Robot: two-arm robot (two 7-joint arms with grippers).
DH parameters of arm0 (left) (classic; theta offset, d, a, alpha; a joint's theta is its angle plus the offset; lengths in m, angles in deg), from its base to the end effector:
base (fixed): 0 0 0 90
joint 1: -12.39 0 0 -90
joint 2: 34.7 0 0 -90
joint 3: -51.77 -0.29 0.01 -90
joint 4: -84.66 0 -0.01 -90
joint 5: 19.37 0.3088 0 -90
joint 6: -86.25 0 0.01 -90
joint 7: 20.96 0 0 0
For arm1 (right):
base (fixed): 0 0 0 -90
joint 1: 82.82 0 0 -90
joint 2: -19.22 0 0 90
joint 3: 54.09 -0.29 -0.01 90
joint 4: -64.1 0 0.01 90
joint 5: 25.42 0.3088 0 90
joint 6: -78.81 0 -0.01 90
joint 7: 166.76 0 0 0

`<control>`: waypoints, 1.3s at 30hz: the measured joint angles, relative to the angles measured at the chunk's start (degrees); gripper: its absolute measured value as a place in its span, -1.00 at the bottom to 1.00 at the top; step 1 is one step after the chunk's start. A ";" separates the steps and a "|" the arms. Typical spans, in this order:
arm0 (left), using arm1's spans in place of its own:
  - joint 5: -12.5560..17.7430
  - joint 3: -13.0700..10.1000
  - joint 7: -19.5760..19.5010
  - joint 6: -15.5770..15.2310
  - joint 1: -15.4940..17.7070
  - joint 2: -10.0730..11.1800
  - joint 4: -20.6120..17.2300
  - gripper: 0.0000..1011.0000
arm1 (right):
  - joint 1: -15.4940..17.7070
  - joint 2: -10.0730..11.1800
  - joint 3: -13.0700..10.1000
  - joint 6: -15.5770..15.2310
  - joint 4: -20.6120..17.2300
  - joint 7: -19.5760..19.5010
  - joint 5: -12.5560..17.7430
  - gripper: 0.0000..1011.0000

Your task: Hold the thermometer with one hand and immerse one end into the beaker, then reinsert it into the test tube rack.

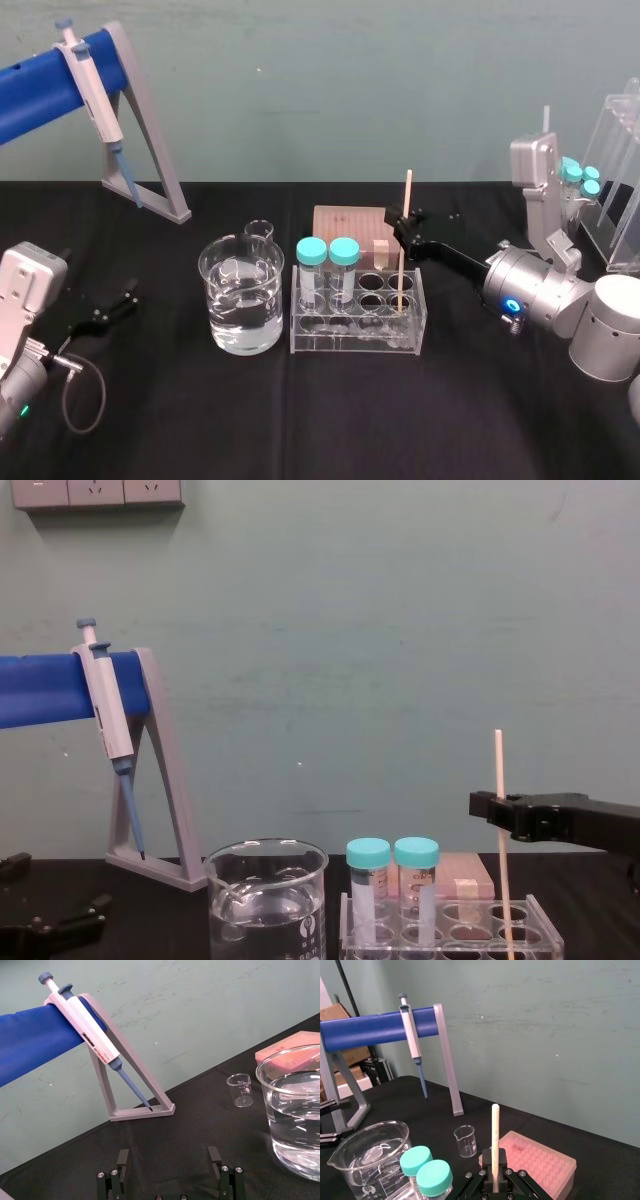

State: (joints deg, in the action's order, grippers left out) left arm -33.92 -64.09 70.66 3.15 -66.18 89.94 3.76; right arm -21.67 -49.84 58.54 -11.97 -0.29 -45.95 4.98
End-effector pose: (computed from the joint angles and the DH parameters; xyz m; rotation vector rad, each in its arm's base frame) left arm 0.3581 0.0827 -0.3023 0.3045 -0.2849 1.2480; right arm 0.4533 -0.0508 -0.2622 -0.0135 0.0836 -0.8627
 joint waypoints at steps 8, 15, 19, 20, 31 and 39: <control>0.00 0.00 0.00 0.00 0.00 0.00 0.00 0.99 | -0.11 -0.40 0.00 -0.35 0.52 -0.04 -0.30 -0.90; 0.00 0.00 0.00 0.00 0.00 0.00 0.00 0.99 | 0.04 -0.65 -0.14 -0.78 0.51 -0.28 -0.32 -0.64; 0.00 0.00 0.00 0.00 0.00 0.00 0.00 0.99 | 0.19 -0.73 -0.26 -0.99 0.37 -0.67 -0.42 -0.41; 0.00 0.00 0.00 0.00 0.00 0.00 0.00 0.99 | 0.23 -0.75 -0.29 -1.02 0.33 -0.80 -0.48 -0.37; 0.00 0.00 0.00 0.00 0.00 0.00 0.00 0.99 | 0.66 -0.75 -0.50 -1.42 -0.42 -1.80 -1.15 0.30; 0.00 0.00 0.00 0.00 0.00 0.00 0.00 0.99 | 1.33 -0.56 -1.74 -0.83 -3.19 -4.32 -1.91 0.75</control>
State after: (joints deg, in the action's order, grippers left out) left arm -33.92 -64.09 70.66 3.16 -66.18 89.94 3.76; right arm -20.34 -50.39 56.80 -12.81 -3.48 -50.28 3.08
